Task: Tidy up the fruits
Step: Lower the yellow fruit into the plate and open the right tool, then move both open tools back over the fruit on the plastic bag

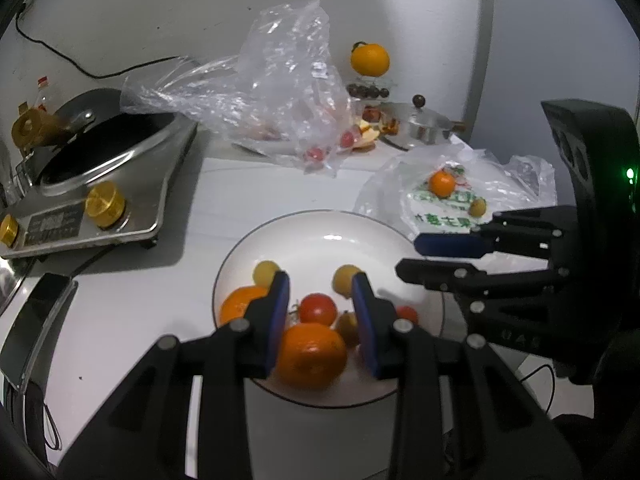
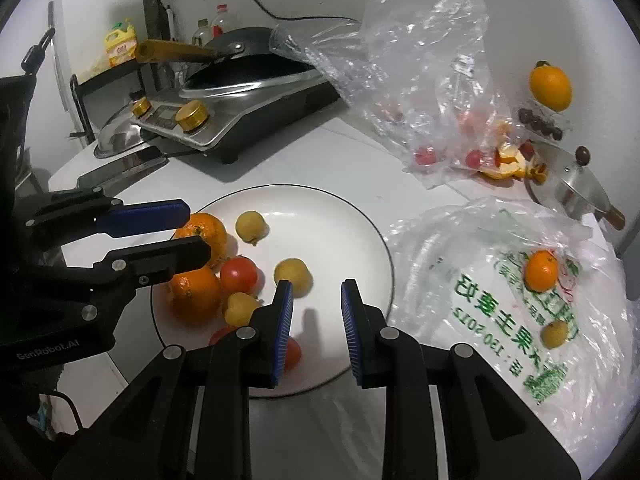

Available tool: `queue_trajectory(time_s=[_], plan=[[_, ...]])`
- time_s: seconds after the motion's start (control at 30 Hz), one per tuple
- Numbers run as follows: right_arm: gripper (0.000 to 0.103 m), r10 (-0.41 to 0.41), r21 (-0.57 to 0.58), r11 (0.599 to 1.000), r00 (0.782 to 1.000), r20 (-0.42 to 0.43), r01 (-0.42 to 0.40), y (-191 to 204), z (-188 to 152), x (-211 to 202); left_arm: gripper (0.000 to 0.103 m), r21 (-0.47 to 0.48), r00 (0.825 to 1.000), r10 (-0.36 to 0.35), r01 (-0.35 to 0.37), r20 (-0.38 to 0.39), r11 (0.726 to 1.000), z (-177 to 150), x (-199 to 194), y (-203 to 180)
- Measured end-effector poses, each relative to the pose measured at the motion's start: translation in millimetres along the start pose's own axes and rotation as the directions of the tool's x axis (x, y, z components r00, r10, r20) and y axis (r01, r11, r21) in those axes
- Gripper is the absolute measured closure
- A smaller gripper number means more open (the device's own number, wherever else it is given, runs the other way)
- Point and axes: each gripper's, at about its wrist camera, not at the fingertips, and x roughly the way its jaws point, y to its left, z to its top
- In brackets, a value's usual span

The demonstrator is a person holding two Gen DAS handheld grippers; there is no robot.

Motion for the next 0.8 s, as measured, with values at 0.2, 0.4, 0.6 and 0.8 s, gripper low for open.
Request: queue_trajectory(time_s=[0.2,0.4,0.6,0.8], plan=[[0.077,-0.014,0.015,1.000,1.000,0.017,0.014,-10.1,-6.0,-13.6,0.069,0.019,1.000,-0.001,0.001,0.001,1.000,2.8,-1.7,-15.1],[0.077,-0.023,0.031,0.999,0.999,0.038,0.021,-20.6,-12.7,-27.4,0.069,0.033,1.000,-0.012,0.012,-0.003,0.999,4.0,0.6,-32.6],[0.077,-0.035,0.048,0.998,0.998,0.047,0.033,-34.6,-23.2,-40.8,0.069,0.050,0.999,-0.029,0.029,-0.014,0.998,5.6,8.4,-54.5],[0.077,-0.054,0.082,0.995,0.997,0.058,0.049,-55.0,-34.1,-52.1,0.069,0.081,0.999,-0.036,0.038,-0.026,0.996,8.5,13.0,-77.0]])
